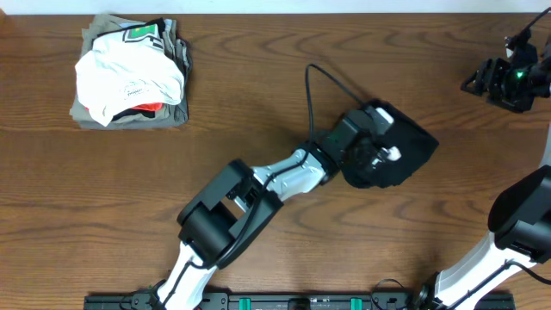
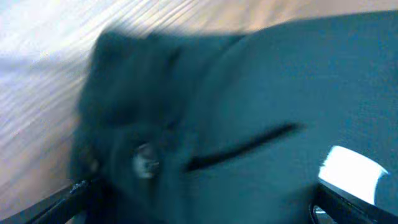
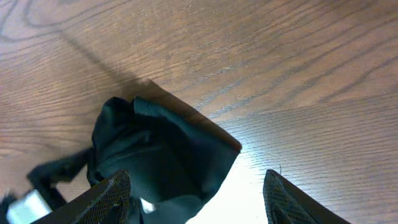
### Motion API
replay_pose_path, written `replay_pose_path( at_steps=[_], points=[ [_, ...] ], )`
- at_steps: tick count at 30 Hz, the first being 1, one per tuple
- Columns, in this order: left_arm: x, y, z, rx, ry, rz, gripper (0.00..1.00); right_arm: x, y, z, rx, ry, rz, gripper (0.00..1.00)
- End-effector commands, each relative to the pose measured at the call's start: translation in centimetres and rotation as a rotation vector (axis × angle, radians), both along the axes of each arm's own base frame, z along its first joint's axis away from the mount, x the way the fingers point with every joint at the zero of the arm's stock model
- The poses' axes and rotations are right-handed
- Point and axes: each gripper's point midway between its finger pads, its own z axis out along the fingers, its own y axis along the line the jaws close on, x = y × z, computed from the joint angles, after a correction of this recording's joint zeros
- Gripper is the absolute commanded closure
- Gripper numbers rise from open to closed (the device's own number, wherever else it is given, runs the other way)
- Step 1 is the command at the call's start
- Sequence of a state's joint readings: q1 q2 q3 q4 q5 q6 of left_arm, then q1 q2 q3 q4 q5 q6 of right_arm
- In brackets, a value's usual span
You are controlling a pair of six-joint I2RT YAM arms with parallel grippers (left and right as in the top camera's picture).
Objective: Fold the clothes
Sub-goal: 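Reach the left gripper to the folded black shirt and grasp it, then carry the folded black shirt leftward to the clothes stack with the left gripper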
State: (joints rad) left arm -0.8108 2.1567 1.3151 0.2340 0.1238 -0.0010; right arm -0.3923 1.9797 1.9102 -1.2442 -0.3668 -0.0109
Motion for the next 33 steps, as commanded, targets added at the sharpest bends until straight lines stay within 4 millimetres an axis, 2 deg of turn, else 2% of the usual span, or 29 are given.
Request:
replay_pose_path(
  at_steps=[1,6,12,16,19,23,27,29,31,33],
  points=[
    [4.5,5.3,-1.7,0.077,-0.007,0.196,0.02,0.2,0.8,0.8,-0.003,-0.021,0.023,0.34],
    [8.7,12.2,-2.5,0.109,0.028,0.341,0.02,0.2,0.9,0.8,-0.007,-0.021,0.025,0.33],
    [11.9,20.1,-3.2,0.138,0.068,0.488,0.02,0.3,0.9,0.8,-0.008,-0.022,0.026,0.33],
    [12.7,22.5,-2.8,0.173,0.052,0.497,0.02,0.3,0.8,0.8,-0.008,-0.025,0.025,0.33],
    [12.9,23.0,-0.8,0.191,0.030,0.504,0.02,0.3,0.9,0.8,-0.008,-0.024,0.025,0.33],
    [12.7,22.3,3.8,0.180,0.017,0.498,0.02,0.2,0.9,0.7,-0.006,-0.020,0.026,0.33],
    [11.8,19.8,10.5,0.101,-0.012,0.494,0.00,0.2,0.9,0.7,-0.006,-0.019,0.026,0.33],
    [10.9,17.7,13.4,0.058,-0.055,0.460,0.05,0.2,0.9,0.7,-0.005,-0.019,0.026,0.33],
    [10.0,15.6,14.4,0.047,-0.078,0.425,0.08,0.2,0.9,0.7,-0.005,-0.018,0.026,0.33],
    [9.1,13.8,13.6,0.075,-0.081,0.380,0.09,0.2,1.0,0.7,-0.005,-0.017,0.026,0.33]
  ],
)
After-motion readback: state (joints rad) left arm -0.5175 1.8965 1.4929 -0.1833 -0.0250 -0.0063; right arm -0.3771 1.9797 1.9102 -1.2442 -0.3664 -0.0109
